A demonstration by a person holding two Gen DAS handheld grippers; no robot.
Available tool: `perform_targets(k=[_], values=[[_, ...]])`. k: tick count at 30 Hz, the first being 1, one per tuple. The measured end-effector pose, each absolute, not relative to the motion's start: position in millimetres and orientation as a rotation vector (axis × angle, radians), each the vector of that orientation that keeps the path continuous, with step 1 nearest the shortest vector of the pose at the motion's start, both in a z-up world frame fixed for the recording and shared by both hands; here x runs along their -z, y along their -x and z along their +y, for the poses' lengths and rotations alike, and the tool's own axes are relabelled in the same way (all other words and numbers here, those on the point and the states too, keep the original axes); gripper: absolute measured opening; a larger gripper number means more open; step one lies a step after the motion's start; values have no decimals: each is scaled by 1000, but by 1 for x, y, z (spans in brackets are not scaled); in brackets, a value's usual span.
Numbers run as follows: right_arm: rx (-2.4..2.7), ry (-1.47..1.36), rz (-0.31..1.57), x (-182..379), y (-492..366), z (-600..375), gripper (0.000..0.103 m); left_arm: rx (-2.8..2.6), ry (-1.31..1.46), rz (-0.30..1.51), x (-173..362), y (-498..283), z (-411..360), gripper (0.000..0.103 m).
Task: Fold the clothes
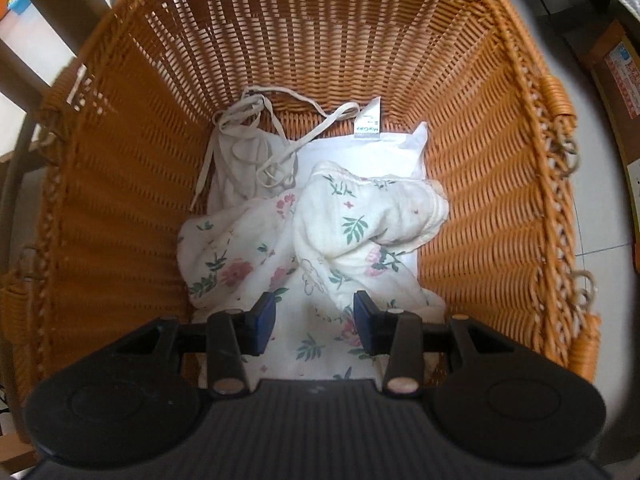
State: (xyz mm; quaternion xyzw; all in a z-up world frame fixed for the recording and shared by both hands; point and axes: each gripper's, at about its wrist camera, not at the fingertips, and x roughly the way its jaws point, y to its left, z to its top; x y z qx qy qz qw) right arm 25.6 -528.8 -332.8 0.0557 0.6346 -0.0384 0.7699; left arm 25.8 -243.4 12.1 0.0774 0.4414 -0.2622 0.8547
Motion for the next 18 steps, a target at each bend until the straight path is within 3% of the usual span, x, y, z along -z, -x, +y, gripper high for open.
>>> perform_targets(k=[13,15,16,18], values=[[65,23,1407,378,-38,-518,40,549,-155,939,-3,-34,-244,103],[61,30,1409,382,-38,-518,30,550,-148,941,-3,-35,-244,103],[59,36,1416,383,-38,-518,16,549,-147,942,-2,-36,-244,103],[57,46,1426,386,-37,-518,4,549,-150,943,-2,-36,-245,103]])
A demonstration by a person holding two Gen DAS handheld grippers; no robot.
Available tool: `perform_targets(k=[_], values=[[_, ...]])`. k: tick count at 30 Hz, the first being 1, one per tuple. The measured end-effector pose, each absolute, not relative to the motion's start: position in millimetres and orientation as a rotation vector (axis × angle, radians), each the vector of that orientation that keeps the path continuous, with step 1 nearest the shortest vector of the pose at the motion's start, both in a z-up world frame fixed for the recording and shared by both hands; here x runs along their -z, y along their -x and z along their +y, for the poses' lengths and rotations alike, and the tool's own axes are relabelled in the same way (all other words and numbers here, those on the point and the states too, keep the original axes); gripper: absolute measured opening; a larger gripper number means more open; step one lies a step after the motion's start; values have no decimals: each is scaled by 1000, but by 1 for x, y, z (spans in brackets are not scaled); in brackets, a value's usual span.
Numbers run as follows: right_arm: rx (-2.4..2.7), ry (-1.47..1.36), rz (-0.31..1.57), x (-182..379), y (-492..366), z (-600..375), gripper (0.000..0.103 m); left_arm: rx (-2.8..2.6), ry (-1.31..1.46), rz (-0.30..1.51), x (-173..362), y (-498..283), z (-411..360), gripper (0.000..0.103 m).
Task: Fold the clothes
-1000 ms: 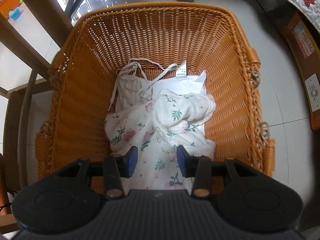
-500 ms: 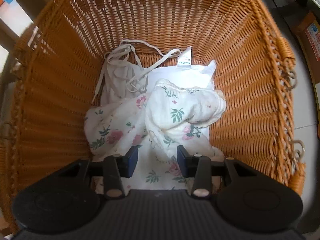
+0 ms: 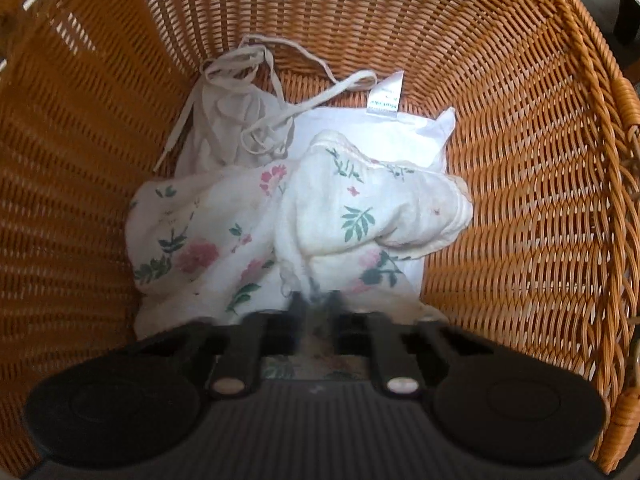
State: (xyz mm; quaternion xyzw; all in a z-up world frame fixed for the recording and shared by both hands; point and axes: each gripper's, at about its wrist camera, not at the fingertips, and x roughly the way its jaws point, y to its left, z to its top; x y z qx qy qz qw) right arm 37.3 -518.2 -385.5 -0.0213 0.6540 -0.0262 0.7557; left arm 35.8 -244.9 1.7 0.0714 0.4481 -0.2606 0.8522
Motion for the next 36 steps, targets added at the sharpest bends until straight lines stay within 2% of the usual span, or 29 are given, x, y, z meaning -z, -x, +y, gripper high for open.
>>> perform_targets(k=[6,15,36], values=[[64,5,1423,372,-32,-525,1,534,-160,945,-2,-35,-243,103],[58,-33,1386,317,-19,-529,1,501,-110,949,-11,-32,-226,103],[18,-23,1236,134,25,-504,1,417,35,947,-43,8,-154,103]])
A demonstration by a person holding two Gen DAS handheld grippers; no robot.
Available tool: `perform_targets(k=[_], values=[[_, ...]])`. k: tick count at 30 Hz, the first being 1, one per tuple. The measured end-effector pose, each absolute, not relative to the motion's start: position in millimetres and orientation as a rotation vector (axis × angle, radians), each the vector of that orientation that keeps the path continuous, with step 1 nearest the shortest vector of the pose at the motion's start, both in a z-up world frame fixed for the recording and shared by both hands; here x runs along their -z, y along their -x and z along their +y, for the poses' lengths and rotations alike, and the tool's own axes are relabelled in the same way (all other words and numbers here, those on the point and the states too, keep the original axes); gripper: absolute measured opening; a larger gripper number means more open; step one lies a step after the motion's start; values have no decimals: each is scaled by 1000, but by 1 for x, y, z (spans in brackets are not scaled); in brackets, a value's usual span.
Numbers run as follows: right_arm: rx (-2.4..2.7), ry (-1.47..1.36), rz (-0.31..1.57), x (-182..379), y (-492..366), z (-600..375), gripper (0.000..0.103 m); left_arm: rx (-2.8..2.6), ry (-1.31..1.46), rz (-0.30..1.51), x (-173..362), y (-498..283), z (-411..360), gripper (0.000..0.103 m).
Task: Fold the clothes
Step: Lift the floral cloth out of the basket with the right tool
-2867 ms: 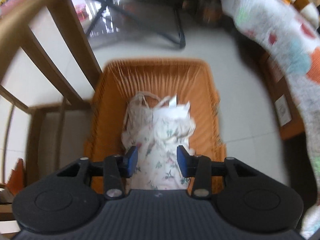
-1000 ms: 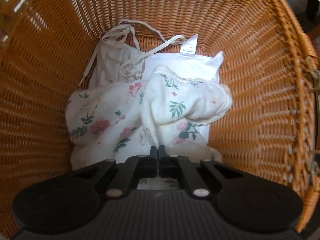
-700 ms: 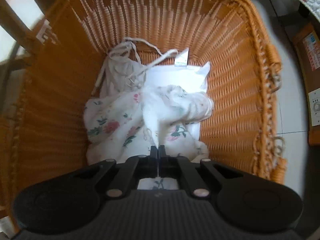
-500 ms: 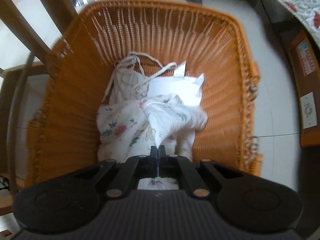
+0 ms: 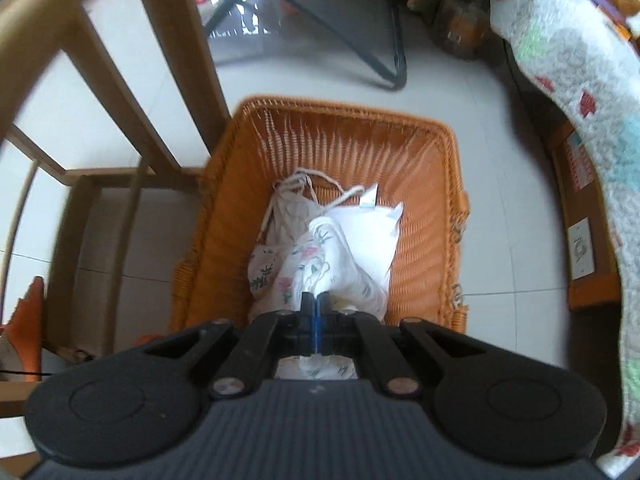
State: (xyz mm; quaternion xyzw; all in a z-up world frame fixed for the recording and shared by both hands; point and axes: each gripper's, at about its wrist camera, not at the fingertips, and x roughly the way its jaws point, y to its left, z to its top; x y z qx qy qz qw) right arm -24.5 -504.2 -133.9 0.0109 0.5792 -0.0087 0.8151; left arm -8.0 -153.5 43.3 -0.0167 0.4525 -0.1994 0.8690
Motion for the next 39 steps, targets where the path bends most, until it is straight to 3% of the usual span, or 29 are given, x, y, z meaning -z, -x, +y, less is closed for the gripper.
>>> perform_targets(k=[29,39], values=[[55,37,905,-94,70,-446,1,399,23,887,-88,61,-84,103],[47,49,853,-148,85,-429,1,397,10,883,-104,69,-67,103]])
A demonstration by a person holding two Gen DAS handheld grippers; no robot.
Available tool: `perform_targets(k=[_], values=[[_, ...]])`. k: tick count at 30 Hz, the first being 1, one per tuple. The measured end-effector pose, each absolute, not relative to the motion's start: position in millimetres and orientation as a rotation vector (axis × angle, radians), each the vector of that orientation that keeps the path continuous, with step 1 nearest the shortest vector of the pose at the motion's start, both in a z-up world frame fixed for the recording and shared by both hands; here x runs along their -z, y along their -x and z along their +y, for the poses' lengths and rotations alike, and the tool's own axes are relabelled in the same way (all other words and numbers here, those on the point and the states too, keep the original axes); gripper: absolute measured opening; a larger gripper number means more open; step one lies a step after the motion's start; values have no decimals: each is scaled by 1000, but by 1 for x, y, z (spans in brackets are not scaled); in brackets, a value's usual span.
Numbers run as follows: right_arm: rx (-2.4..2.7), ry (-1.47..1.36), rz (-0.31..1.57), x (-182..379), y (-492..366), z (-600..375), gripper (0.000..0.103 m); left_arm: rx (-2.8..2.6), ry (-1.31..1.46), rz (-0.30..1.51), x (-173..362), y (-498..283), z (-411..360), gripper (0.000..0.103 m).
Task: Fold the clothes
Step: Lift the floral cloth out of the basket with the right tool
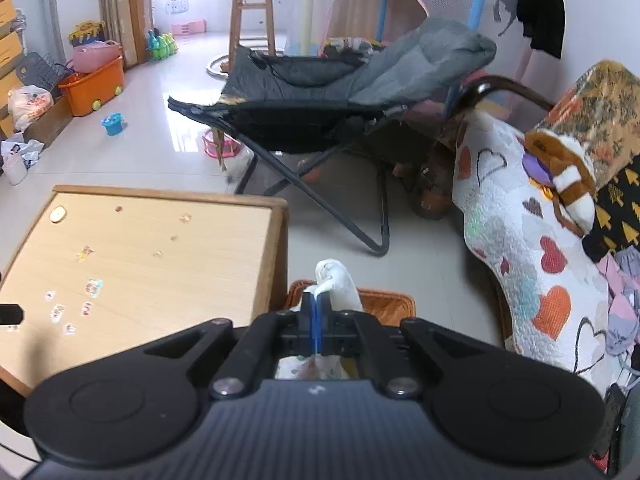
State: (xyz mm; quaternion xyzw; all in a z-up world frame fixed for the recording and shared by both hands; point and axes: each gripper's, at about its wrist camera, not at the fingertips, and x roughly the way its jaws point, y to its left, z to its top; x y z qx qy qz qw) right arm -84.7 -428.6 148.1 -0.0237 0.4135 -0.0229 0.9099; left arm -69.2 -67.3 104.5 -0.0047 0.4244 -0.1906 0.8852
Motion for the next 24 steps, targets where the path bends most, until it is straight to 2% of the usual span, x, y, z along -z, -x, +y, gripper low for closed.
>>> perform_targets(k=[13,24], values=[[-42,97,748,-232,116,-378,1,435,8,813,-155,91,-63,103],[-150,129,715,-281,115,-308,1,459,34,780,-178,104,-42,103]])
